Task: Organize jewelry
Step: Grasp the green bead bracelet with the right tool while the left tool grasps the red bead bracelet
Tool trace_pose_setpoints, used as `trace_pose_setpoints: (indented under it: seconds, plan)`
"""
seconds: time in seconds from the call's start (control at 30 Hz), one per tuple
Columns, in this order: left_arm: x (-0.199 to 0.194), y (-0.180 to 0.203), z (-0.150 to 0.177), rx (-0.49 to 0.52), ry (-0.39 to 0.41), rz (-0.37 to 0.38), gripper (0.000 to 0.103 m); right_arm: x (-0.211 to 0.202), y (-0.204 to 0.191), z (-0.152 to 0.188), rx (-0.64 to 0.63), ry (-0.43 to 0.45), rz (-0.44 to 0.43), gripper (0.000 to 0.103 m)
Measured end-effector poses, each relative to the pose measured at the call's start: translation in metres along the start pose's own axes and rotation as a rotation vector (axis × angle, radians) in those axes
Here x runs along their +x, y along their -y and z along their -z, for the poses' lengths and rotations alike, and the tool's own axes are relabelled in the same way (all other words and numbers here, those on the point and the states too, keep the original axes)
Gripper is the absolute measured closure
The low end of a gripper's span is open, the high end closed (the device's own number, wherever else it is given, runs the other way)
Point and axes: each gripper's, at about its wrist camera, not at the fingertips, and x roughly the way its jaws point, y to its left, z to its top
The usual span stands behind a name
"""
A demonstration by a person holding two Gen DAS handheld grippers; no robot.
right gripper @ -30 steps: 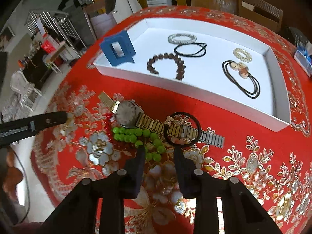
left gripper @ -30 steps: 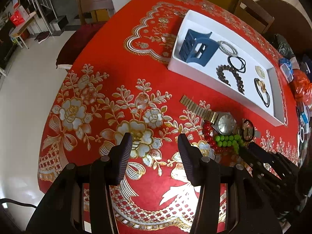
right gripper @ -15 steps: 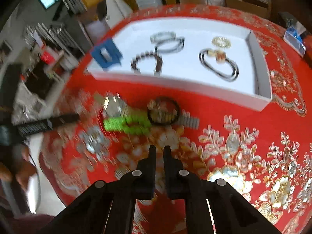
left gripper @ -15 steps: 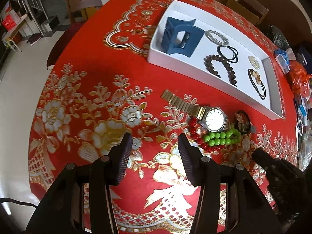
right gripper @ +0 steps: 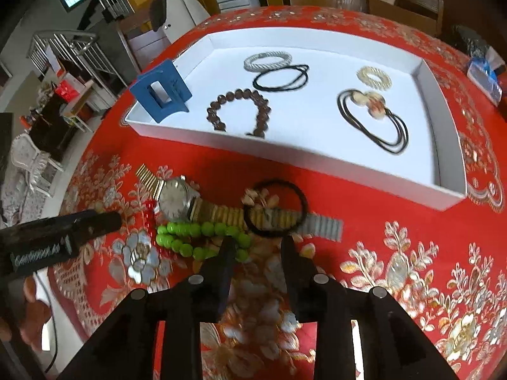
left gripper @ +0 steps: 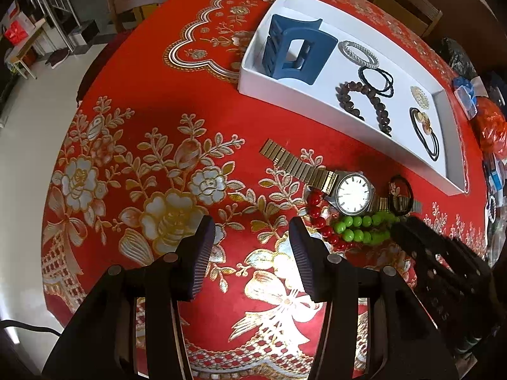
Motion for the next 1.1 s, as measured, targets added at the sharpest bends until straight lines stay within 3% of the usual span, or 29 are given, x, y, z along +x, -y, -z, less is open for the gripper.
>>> trace_pose_setpoints:
  seconds: [0.17, 0.33, 0.47, 0.53, 0.57, 0.73, 0.9, 1.0, 1.1]
  plan:
    - [0.003, 0.003, -0.005, -0.005, -0.003, 0.002, 0.055, -0.008, 0.013, 0.008, 0.012, -0.033, 0.033, 0.076]
    - [0.005, 0.009, -0.006, 0.010, -0.006, 0.006, 0.055, -0.017, 0.012, 0.004, 0.030, 0.007, -0.033, 0.073]
    - [0.010, 0.021, -0.004, 0.044, -0.020, 0.004, 0.055, 0.001, -0.002, 0.000, -0.021, -0.020, -0.018, 0.072]
    - [0.012, 0.028, -0.004, 0.066, -0.016, -0.008, 0.055, 0.001, -0.005, 0.003, -0.048, -0.001, 0.018, 0.073]
    - [0.013, 0.031, -0.004, 0.077, -0.015, -0.021, 0.055, 0.001, -0.005, 0.005, -0.069, -0.007, 0.052, 0.079]
    - [0.015, 0.041, -0.006, 0.096, -0.004, -0.030, 0.055, -0.010, 0.022, 0.016, -0.052, -0.046, 0.157, 0.079]
    - [0.017, 0.049, -0.013, 0.104, -0.018, -0.038, 0.055, -0.019, 0.045, 0.015, 0.048, -0.030, 0.038, 0.077]
    - [0.006, 0.046, -0.016, 0.056, 0.009, 0.033, 0.055, -0.018, 0.041, 0.015, 0.029, -0.022, 0.013, 0.061]
    - [0.009, 0.050, -0.021, 0.071, -0.018, 0.030, 0.055, -0.016, 0.039, 0.015, 0.023, -0.020, 0.010, 0.059]
